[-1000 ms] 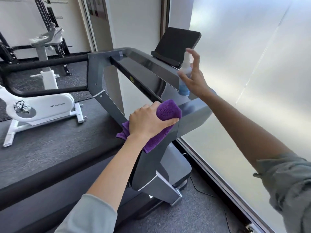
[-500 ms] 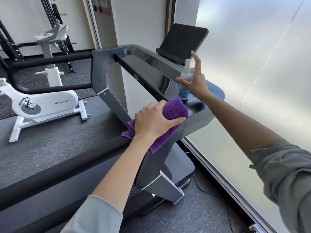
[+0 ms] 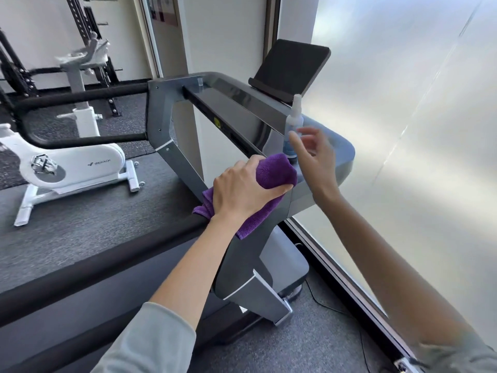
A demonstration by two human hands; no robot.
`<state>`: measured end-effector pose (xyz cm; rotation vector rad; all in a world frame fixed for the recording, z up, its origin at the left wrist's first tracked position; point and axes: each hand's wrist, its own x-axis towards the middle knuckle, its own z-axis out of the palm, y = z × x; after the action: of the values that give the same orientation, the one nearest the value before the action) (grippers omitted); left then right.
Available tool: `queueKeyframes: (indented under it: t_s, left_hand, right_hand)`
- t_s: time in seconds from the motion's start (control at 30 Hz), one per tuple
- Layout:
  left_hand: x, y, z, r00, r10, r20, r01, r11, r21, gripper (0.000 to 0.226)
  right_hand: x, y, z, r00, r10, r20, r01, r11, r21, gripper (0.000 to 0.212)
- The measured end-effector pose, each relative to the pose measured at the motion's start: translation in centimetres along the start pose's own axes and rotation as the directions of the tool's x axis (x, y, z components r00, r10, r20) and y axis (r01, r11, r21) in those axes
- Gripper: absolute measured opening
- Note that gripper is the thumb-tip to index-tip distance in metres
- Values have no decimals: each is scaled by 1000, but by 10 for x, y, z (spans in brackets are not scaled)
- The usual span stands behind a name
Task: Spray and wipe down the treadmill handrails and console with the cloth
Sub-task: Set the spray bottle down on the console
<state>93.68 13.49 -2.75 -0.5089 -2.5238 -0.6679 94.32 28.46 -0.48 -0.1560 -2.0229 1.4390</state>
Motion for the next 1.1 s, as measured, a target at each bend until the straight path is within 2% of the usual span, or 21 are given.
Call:
queueKeyframes:
  t_s: [0.03, 0.1, 0.17, 0.27, 0.33, 0.4, 0.47, 0.53, 0.6, 0.7, 0.73, 0.8, 0.87, 0.93, 1.03, 1.1]
  left_hand:
    - [-1, 1, -1, 1000, -9, -6, 9, 1000, -17, 77]
    - [-5, 2, -4, 1000, -24, 3, 24, 998, -52, 79]
    - [-9, 5, -7, 999, -14, 48, 18, 995, -94, 88]
    - [-19, 11, -16, 987, 64, 145, -39, 985, -166, 99]
    - [-29, 14, -29, 970, 113, 214, -47, 955, -293, 93]
    - [-37, 21, -44, 957, 135, 258, 18, 856, -516, 80]
    - [-41, 32, -55, 949, 140, 283, 106, 703, -704, 68]
    - [-42, 43, -60, 926, 176, 334, 151, 638, -755, 63]
    - [-46, 52, -58, 847, 310, 431, 178, 599, -781, 62]
    - [-62, 59, -45, 673, 525, 520, 180, 566, -805, 67]
    - [-69, 61, -39, 622, 579, 527, 145, 576, -805, 62]
    - [-88, 66, -23, 545, 639, 543, 92, 598, -796, 37]
    - [-113, 71, 0, 500, 647, 576, 72, 631, -772, 23]
    - [-145, 75, 30, 453, 663, 597, 36, 655, -755, 21]
    - [-203, 82, 79, 383, 673, 633, 28, 677, -736, 16]
    - [-244, 85, 113, 373, 666, 646, -70, 714, -696, 15]
  right_hand:
    - [-14, -3, -1, 995, 38, 88, -36, 999, -24, 28]
    - [-35, -8, -5, 974, 58, 220, -37, 995, -97, 35]
    - [-49, -11, -11, 968, 54, 247, -24, 992, -122, 44]
    - [-65, -13, -22, 952, 106, 288, -118, 993, 23, 33]
    - [-78, -13, -32, 942, 61, 329, -106, 987, 120, 26]
    - [-89, -16, -44, 937, -1, 348, -82, 972, 222, 24]
    - [-105, -22, -60, 936, -37, 351, -57, 965, 255, 25]
    - [-122, -29, -78, 944, -30, 330, -51, 971, 234, 27]
    - [-142, -36, -99, 957, 11, 291, -69, 979, 189, 27]
    - [-178, -43, -128, 968, 119, 223, -140, 987, 80, 30]
    - [-193, -42, -135, 969, 163, 183, -173, 984, 41, 32]
    - [-227, -33, -147, 963, 255, 83, -252, 967, -40, 35]
    - [-262, -17, -159, 941, 335, -40, -337, 933, -127, 38]
    - [-297, 5, -173, 899, 416, -133, -436, 874, -213, 41]
    - [-347, 48, -190, 824, 540, -173, -565, 755, -333, 42]
    - [-378, 85, -195, 768, 616, -174, -627, 671, -395, 40]
